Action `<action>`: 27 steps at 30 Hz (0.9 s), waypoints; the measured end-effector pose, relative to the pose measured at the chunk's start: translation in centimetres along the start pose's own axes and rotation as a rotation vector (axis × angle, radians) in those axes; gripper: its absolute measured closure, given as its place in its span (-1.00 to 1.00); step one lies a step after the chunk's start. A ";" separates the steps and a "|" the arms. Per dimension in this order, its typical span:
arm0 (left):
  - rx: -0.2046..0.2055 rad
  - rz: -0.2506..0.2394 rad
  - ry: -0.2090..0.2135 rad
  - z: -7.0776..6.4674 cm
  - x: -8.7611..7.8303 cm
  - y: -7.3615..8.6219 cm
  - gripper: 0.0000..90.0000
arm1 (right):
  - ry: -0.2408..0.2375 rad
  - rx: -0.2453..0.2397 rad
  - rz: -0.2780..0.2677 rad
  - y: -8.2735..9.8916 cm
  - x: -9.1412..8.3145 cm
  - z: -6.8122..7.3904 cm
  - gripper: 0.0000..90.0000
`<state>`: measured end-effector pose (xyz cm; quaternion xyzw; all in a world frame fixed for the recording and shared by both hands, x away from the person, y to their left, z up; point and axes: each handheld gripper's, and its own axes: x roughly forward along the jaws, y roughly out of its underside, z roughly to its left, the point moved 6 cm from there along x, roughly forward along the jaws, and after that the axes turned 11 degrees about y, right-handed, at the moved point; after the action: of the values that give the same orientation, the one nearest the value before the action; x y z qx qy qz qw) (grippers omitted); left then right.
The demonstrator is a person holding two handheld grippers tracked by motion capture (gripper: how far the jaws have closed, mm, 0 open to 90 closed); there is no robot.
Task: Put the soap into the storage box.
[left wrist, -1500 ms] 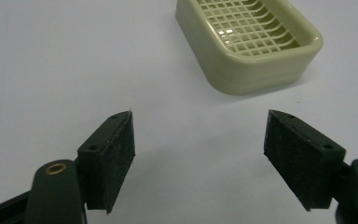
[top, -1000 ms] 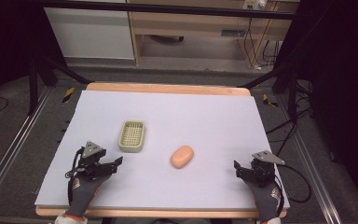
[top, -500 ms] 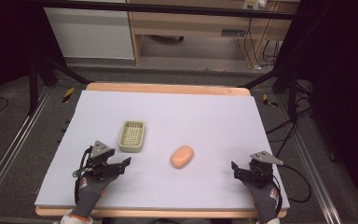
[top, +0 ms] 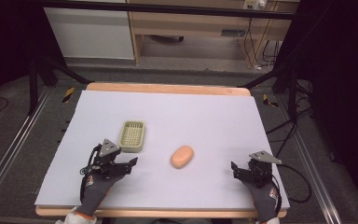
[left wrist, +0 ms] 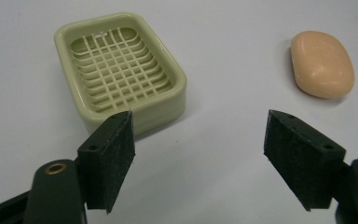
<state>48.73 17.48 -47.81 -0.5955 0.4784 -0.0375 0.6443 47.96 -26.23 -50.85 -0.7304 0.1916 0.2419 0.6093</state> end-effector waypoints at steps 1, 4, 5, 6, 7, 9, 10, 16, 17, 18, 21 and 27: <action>0.004 0.000 -0.001 0.0 0.0 -0.2 -0.47 | 0.000 0.006 0.002 0.0 0.0 0.1 -0.74; 0.007 -0.004 -0.001 0.0 -0.1 -0.6 -0.47 | 0.002 0.002 0.009 0.0 0.1 0.2 -0.74; 0.009 -0.004 0.001 0.0 -0.1 -0.7 -0.47 | 0.002 -0.003 0.007 0.0 0.1 0.2 -0.74; 0.009 -0.004 0.002 0.0 0.0 -0.8 -0.47 | 0.000 -0.003 0.007 0.0 0.1 0.3 -0.74; 0.010 -0.004 0.004 0.0 0.0 -1.0 -0.47 | -0.002 -0.006 0.003 0.0 0.1 0.3 -0.74; 0.014 -0.003 0.008 -0.1 0.1 -1.2 -0.47 | -0.001 -0.005 0.006 0.0 0.1 0.4 -0.75; 0.017 -0.002 0.012 -0.2 0.2 -1.4 -0.48 | 0.003 0.000 0.008 -0.1 0.1 0.5 -0.76; 0.023 -0.007 0.030 -0.9 0.8 -2.4 -0.48 | 0.005 0.001 -0.007 -0.2 -0.1 0.4 -0.77; 0.024 -0.006 0.037 -1.0 1.0 -2.5 -0.48 | 0.004 0.001 -0.003 -0.2 -0.1 0.4 -0.77; 0.025 -0.005 0.041 -1.2 1.1 -2.6 -0.48 | 0.001 0.001 0.000 -0.2 -0.1 0.5 -0.77; 0.038 0.004 0.047 -1.6 1.6 -2.8 -0.48 | 0.003 -0.009 -0.002 -0.2 0.0 0.5 -0.77; 0.049 0.010 0.061 -2.3 2.5 -3.3 -0.48 | 0.003 -0.012 -0.001 -0.1 0.0 0.5 -0.77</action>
<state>50.27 13.30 -46.17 -0.5757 0.4998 -0.0642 0.6440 47.98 -25.71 -50.79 -0.7347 0.1907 0.2415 0.6046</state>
